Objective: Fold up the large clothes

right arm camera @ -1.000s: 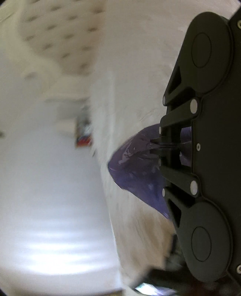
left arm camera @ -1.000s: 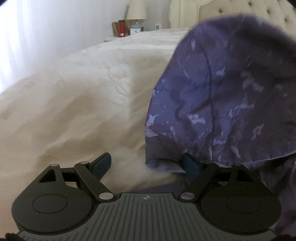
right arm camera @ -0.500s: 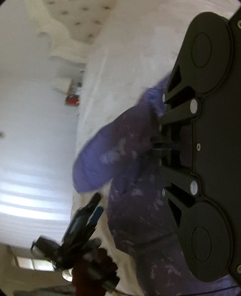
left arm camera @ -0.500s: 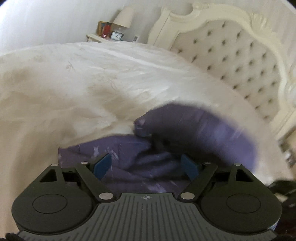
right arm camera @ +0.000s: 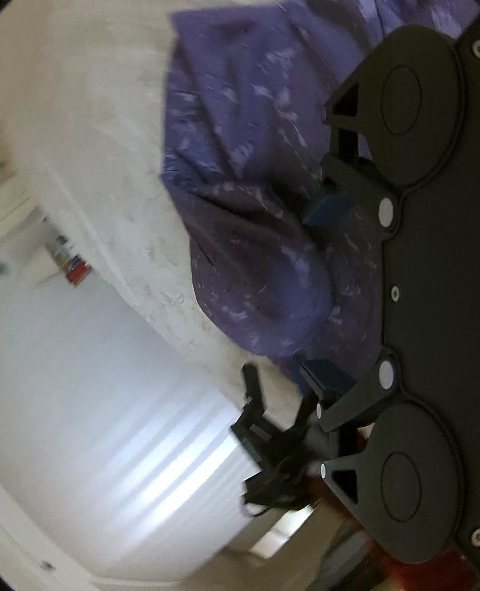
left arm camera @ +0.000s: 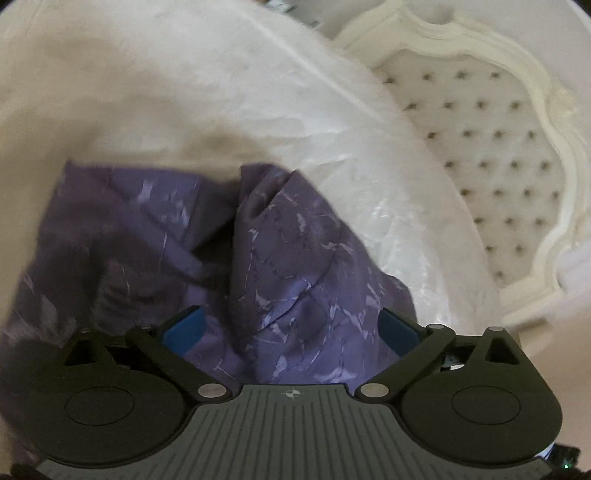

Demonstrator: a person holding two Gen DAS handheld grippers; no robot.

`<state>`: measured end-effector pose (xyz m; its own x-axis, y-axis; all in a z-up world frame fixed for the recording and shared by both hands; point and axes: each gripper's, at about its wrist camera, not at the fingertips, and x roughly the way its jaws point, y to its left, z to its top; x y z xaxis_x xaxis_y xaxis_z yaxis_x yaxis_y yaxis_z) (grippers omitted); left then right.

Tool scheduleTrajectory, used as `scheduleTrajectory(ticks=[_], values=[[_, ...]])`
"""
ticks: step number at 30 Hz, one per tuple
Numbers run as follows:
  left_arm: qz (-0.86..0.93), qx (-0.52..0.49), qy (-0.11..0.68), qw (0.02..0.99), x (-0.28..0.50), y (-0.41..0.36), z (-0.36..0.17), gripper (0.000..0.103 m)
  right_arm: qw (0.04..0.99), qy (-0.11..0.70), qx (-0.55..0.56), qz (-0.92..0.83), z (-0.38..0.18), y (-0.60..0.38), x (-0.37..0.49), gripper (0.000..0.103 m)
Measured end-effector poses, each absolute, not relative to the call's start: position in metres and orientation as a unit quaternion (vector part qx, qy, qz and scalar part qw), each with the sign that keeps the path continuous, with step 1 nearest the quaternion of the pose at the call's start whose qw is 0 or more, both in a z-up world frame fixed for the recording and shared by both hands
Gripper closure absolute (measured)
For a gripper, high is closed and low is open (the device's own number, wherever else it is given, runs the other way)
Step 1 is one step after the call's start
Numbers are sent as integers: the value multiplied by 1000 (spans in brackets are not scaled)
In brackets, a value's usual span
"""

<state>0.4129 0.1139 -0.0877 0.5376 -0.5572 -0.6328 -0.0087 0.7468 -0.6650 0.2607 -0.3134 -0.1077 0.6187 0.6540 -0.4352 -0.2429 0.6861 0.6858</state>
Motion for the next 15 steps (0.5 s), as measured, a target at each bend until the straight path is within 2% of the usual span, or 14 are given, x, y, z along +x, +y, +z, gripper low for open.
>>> scheduleTrajectory(ticks=[1, 2, 4, 6, 7, 9, 15], values=[[-166, -321, 458, 812, 416, 112, -92, 40, 845, 351, 306, 262, -115, -310, 264, 21], [-161, -323, 470, 806, 412, 114, -96, 50, 843, 352, 314, 259, -119, -309, 268, 21], [-160, -321, 475, 804, 413, 113, -98, 56, 838, 354, 332, 249, -127, -309, 277, 21], [-169, -318, 450, 817, 407, 116, -94, 81, 832, 359, 353, 232, -137, -310, 283, 20], [-177, -322, 442, 818, 406, 115, -92, 86, 830, 362, 361, 225, -142, -311, 285, 19], [-193, -344, 431, 812, 403, 117, -87, 90, 829, 356, 375, 215, -148, -314, 289, 19], [-225, -410, 402, 788, 398, 114, -63, 91, 813, 319, 438, 212, -146, -320, 326, 19]])
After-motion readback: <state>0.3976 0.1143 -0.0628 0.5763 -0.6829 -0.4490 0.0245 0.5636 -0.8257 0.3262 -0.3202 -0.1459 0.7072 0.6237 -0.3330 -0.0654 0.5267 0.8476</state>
